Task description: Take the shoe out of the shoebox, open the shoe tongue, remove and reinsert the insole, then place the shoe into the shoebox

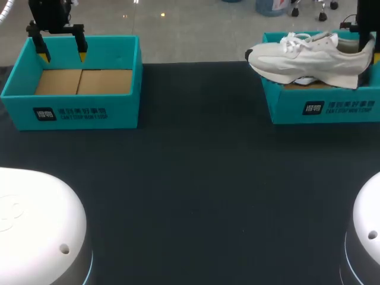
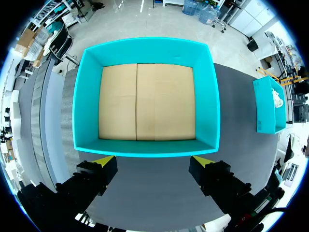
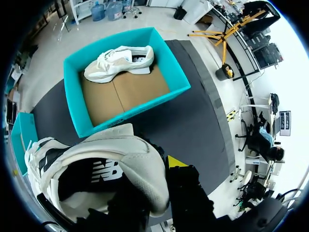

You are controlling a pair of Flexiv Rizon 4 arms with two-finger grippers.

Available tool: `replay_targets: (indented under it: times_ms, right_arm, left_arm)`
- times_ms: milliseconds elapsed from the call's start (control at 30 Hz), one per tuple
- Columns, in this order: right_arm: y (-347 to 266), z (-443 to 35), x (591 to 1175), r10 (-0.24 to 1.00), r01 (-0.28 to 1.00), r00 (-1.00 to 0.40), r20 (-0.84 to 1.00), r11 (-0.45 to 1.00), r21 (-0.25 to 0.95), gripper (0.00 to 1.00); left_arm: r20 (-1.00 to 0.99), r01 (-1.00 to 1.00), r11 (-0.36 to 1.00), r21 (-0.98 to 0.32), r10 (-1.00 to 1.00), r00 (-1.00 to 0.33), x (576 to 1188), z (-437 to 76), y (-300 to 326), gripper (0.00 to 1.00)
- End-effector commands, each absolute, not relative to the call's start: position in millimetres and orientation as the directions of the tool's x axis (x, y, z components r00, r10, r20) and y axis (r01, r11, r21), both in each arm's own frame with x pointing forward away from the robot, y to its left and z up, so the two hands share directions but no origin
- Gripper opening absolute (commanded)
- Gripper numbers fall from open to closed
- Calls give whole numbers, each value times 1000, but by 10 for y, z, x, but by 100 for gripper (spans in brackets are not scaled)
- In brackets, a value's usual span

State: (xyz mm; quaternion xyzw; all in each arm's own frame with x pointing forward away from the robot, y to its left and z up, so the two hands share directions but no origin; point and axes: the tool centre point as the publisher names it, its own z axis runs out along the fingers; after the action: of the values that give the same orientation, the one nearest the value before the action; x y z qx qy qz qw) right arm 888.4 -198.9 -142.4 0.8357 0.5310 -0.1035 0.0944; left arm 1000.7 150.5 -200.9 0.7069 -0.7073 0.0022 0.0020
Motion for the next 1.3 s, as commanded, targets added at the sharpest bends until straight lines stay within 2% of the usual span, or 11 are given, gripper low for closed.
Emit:
replay_targets:
  times_ms: [33, 267, 700, 1300]
  right_arm:
    - [-1732, -1441, 8590, 873, 918, 396, -284, -380, 111, 0]
    - [-1294, -1594, 8250, 884, 945, 325, -337, -311, 97, 0]
    - [-606, -2043, 7575, 895, 954, 289, -340, -297, 30, 0]
    - [80, -2269, 7111, 921, 968, 221, -320, -248, -45, 0]
  left_arm:
    - [3, -1000, 0, 0, -1000, 0, 10004, -2006, 1502, 100]
    - [3, -1000, 0, 0, -1000, 0, 10004, -2006, 1502, 100]
    - [3, -1000, 0, 0, -1000, 0, 10004, -2006, 1502, 100]
    - [3, -1000, 0, 0, -1000, 0, 10004, -2006, 1502, 100]
